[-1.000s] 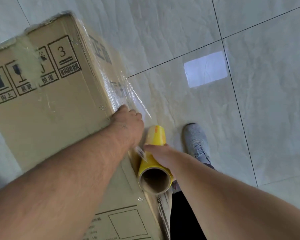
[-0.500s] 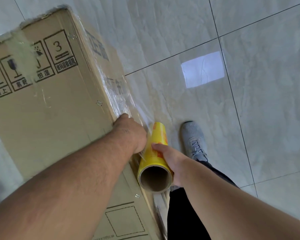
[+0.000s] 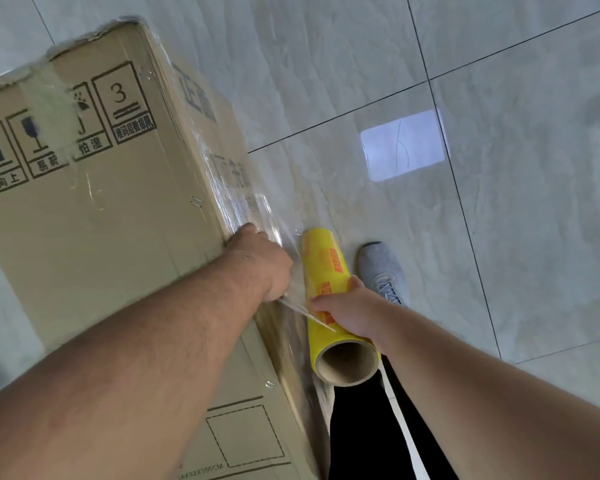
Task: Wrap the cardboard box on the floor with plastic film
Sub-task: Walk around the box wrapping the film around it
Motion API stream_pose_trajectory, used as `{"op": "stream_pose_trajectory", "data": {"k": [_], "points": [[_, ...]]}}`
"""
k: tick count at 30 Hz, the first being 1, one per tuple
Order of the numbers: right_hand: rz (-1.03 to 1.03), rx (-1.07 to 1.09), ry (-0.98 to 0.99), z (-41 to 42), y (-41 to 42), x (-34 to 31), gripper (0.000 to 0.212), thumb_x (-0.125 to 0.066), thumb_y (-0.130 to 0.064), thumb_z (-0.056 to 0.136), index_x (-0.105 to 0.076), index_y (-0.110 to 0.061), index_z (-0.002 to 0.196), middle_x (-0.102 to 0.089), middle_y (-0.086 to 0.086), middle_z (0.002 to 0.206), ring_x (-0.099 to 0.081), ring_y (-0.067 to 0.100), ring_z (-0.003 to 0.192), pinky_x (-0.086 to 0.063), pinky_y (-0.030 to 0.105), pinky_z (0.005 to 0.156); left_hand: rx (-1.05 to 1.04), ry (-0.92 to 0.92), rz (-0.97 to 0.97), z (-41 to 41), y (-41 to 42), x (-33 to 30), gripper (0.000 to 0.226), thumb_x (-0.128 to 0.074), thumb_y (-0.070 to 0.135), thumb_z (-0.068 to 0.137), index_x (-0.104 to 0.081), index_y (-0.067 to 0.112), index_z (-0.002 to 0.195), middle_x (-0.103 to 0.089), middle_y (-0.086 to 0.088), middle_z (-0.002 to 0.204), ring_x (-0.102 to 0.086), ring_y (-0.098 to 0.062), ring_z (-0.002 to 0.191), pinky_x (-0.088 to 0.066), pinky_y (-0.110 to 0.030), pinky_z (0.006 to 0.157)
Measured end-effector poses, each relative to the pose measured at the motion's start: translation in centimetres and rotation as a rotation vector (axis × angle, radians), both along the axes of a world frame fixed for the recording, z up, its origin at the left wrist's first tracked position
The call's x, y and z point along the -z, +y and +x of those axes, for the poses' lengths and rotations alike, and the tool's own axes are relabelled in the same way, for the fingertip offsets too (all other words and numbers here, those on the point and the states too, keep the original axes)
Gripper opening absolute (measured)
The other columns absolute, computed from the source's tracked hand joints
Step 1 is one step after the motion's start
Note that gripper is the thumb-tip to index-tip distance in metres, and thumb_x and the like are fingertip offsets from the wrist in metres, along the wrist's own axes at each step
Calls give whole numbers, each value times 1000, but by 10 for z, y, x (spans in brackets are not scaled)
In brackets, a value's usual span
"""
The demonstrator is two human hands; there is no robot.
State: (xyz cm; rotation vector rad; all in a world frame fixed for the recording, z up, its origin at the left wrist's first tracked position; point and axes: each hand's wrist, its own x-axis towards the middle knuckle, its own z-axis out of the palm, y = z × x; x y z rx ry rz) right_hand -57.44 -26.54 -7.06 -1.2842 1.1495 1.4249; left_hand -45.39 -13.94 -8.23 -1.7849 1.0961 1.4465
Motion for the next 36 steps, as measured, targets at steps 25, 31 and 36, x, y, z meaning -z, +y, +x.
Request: {"op": "stream_pose_trajectory", "data": {"k": [25, 31, 36], "points": [[81, 753, 313, -52, 38, 15, 67, -82, -54, 85, -62, -12, 132, -82, 23, 103, -81, 38, 88, -66, 48, 77, -13, 25, -76, -32, 6, 1, 38, -48, 31, 103, -50, 29, 141, -60, -1, 138, -57, -28, 126, -39, -40, 102], [2, 736, 252, -56, 41, 19, 63, -80, -56, 85, -63, -21, 134, -82, 21, 104, -82, 39, 88, -67, 56, 84, 94, 37, -14, -41, 2, -2, 41, -51, 32, 101, -55, 30, 142, -55, -3, 142, -51, -28, 132, -39, -49, 110], [-57, 680, 212, -53, 31, 13, 64, -83, -57, 80, -63, -22, 130, -81, 20, 103, -82, 39, 86, -64, 62, 90, 51, 49, -29, -39, -1, -8, 44, -52, 31, 101, -54, 32, 145, -55, -2, 142, -50, -27, 132, -38, -49, 111]]}}
